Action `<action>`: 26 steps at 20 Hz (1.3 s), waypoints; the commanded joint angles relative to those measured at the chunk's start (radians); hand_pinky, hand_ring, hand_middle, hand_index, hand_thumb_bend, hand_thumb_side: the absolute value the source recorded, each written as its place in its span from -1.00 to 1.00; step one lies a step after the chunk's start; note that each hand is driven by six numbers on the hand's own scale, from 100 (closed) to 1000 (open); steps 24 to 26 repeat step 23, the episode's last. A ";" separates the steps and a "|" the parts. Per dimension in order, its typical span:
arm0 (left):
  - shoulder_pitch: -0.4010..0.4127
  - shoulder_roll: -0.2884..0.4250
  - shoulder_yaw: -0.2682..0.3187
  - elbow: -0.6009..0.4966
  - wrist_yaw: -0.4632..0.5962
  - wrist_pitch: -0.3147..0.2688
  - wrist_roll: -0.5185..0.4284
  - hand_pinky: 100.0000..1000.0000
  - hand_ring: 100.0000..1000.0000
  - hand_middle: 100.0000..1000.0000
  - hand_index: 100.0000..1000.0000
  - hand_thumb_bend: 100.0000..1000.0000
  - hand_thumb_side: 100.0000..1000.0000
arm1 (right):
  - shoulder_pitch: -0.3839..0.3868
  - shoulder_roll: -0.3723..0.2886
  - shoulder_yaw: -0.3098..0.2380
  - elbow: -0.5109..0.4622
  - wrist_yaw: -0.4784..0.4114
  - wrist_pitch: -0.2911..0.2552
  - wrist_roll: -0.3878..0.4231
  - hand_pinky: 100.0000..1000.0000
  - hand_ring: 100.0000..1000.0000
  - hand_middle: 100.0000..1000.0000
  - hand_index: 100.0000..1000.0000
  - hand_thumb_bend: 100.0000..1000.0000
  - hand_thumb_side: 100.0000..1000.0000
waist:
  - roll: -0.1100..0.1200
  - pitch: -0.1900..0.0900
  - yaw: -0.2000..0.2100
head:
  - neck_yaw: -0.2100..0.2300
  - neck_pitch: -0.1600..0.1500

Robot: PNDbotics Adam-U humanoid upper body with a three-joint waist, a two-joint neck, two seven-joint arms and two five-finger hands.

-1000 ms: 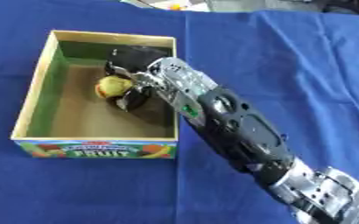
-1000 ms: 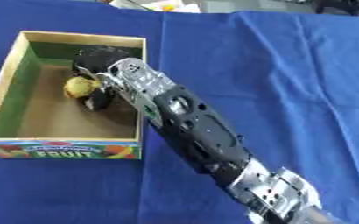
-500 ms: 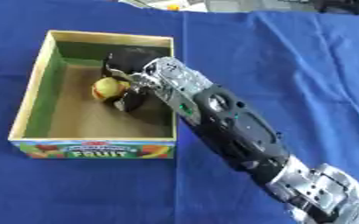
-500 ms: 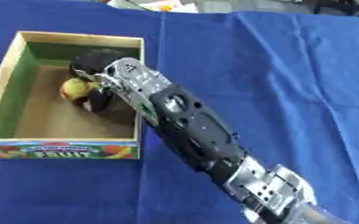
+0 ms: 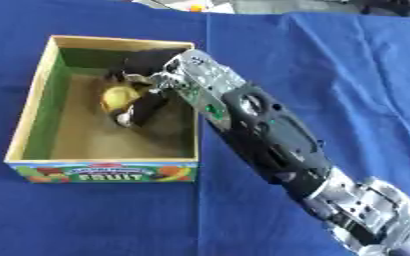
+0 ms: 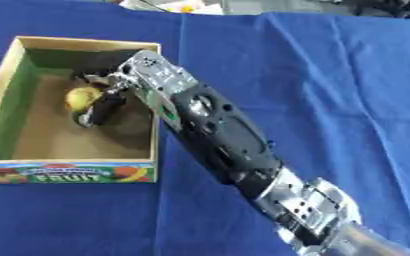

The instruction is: Pick up objects on the table and place them in the box.

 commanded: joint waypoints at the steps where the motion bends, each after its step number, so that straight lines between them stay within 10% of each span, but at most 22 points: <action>1: -0.006 0.024 0.006 -0.017 0.001 0.003 0.002 0.26 0.77 0.77 0.86 -1.00 1.00 | -0.027 -0.028 -0.023 -0.052 -0.026 -0.001 0.021 0.58 0.65 0.68 1.00 -0.68 0.51 | 0.006 -0.026 0.000 | -0.005 -0.009; 10: 0.014 0.015 0.018 -0.017 -0.007 0.009 0.017 0.26 0.76 0.77 0.85 -1.00 1.00 | -0.062 -0.110 -0.101 -0.149 -0.086 0.009 -0.009 0.50 0.51 0.59 0.98 -1.00 0.76 | 0.022 -0.035 -0.027 | 0.027 0.009; 26: 0.040 0.025 0.033 -0.017 -0.031 0.005 0.040 0.26 0.75 0.77 0.85 -1.00 1.00 | 0.052 -0.391 -0.384 -0.432 -0.260 0.092 -0.183 0.37 0.31 0.42 0.81 -1.00 0.10 | 0.045 -0.046 -0.080 | 0.097 0.014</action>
